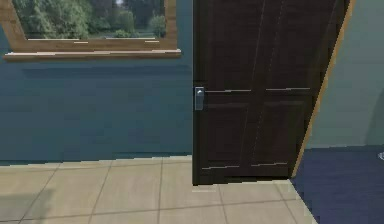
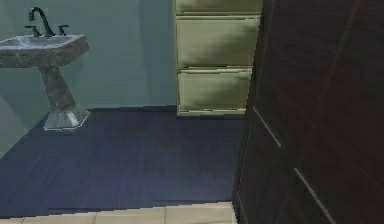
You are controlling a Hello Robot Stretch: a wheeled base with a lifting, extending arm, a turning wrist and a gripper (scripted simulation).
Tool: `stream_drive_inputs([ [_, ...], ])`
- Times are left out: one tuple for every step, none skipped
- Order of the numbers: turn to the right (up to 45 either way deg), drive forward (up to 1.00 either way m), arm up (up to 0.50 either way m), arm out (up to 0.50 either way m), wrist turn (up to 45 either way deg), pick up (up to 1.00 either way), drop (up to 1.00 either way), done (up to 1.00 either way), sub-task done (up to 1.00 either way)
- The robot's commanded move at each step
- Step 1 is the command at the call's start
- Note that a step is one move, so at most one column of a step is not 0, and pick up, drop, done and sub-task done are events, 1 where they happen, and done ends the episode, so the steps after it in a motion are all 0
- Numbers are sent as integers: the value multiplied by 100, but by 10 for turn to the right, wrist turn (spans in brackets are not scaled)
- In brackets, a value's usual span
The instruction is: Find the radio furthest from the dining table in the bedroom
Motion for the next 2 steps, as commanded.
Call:
stream_drive_inputs([
  [0, 5, 0, 0, 0, 0, 0, 0, 0],
  [-420, 0, 0, 0, 0, 0, 0, 0, 0],
])
